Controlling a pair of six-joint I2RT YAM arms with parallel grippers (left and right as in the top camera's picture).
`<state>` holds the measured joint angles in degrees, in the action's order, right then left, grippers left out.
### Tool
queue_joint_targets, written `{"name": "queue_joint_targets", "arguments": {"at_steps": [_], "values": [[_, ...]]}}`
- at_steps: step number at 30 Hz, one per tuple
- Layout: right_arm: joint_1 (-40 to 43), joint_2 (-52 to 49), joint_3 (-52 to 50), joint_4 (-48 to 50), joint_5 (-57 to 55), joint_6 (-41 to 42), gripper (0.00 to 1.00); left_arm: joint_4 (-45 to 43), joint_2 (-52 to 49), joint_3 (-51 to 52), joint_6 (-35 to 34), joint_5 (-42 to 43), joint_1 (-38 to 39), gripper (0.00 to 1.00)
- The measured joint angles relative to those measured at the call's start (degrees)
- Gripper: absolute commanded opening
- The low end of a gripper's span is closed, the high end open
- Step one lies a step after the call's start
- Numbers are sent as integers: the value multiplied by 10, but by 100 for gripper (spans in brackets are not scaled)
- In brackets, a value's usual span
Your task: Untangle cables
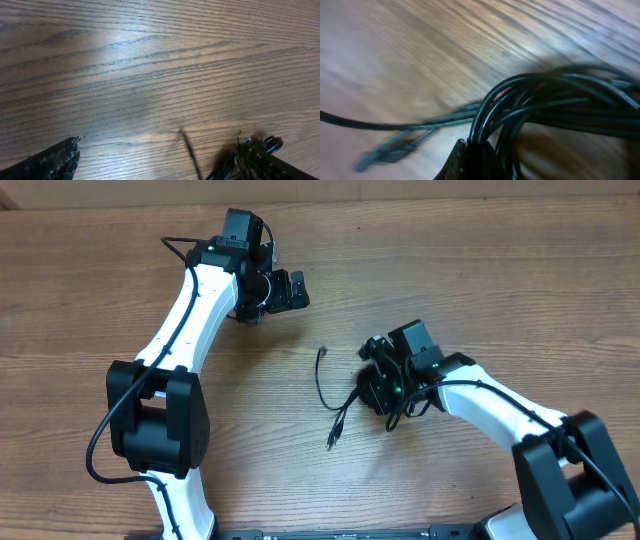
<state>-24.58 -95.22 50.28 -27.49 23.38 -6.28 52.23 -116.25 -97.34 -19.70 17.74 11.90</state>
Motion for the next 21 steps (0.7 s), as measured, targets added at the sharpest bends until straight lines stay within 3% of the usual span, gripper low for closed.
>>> {"name": "queue_joint_targets", "arguments": {"at_steps": [2,3,4,5,7,9,10,13,16,21], "values": [[0,12,26,-9,23,0,38,0,0,0,4,0,0,100],[0,22,48,-14,35,8,55,1,0,0,7,3,0,99],[0,29,64,-12,43,9,57,1,0,0,12,10,0,98],[0,37,83,-12,49,16,69,5,0,0,30,27,0,97],[0,44,102,-12,57,28,76,13,0,0,79,66,1,94],[0,45,107,-12,61,46,83,26,0,0,123,90,5,84],[0,45,107,-13,63,57,92,34,0,0,151,97,10,81],[1,45,107,-21,51,96,96,56,0,0,211,98,32,77],[18,46,107,-37,8,148,100,76,0,0,247,76,63,80],[117,73,107,-63,-28,226,100,43,1,19,292,4,125,80]]}}
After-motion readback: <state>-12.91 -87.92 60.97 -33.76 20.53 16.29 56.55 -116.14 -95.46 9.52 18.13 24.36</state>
